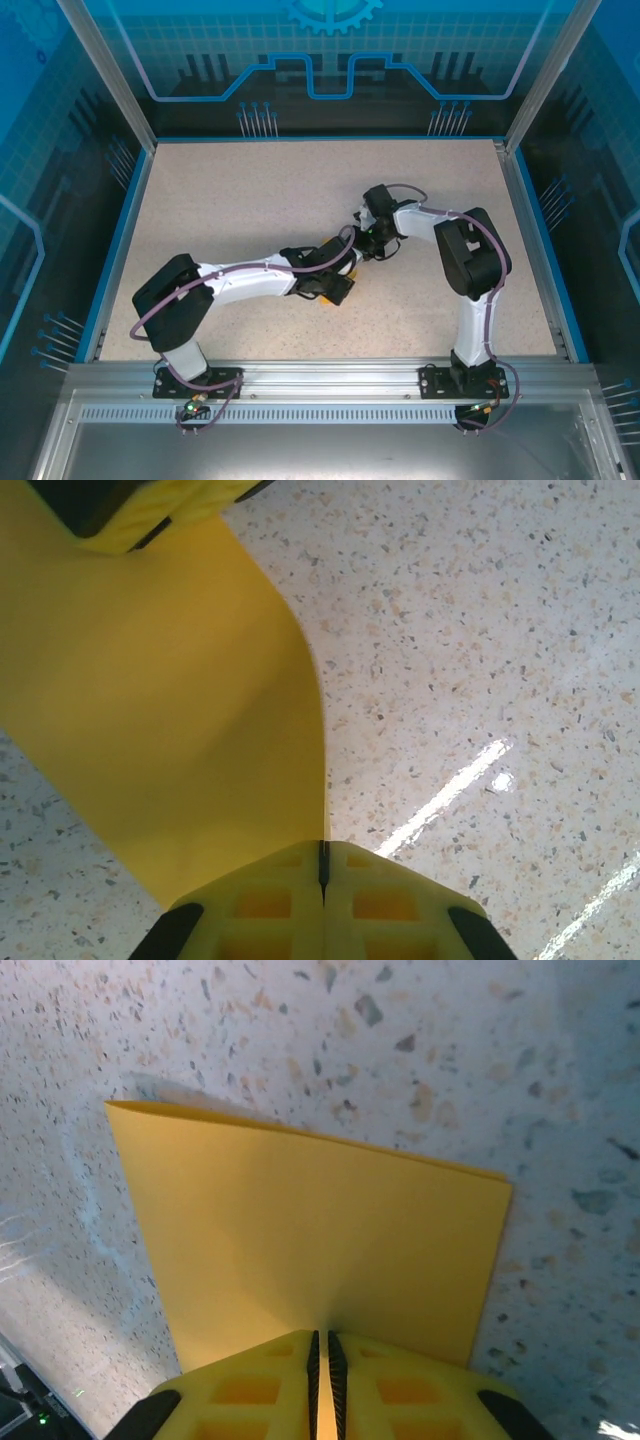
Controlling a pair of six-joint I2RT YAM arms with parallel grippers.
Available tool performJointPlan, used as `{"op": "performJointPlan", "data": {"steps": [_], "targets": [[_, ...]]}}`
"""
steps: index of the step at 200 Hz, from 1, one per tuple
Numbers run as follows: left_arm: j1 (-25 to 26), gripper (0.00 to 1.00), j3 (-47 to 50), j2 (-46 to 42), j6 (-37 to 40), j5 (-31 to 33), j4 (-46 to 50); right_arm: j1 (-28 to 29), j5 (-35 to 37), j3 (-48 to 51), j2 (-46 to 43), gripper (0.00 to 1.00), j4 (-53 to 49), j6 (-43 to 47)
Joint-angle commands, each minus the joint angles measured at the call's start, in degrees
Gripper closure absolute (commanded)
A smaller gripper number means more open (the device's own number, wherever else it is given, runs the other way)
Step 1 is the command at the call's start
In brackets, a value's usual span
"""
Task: Fold a paper plane with a square sheet of paper (pick it up from the middle)
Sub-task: Third fold the triangle at the center of the table.
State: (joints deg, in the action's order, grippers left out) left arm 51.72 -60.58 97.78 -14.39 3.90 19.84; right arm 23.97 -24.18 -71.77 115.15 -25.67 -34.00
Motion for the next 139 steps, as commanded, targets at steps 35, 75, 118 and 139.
{"op": "performJointPlan", "data": {"steps": [35, 75, 118, 139], "targets": [[-3.83, 1.0, 0.52, -1.19, 2.0, -3.79, 0.85, 1.56, 4.84, -1.71, 1.39, 0.84, -5.39, 3.11], [-6.25, 1.0, 0.72, -0.49, 2.1, -3.98, 0.58, 1.61, 4.34, -1.36, 1.39, 0.84, -4.85, 2.92], [-8.08, 1.0, 0.49, 0.55, 2.35, -4.02, 0.22, 1.61, 4.06, -0.83, 1.24, 0.83, -4.48, 2.53], [-8.35, 1.0, 0.07, 1.28, 2.64, -4.92, 0.19, 1.54, 3.97, -0.74, 1.17, 0.82, -4.45, 2.43]]}}
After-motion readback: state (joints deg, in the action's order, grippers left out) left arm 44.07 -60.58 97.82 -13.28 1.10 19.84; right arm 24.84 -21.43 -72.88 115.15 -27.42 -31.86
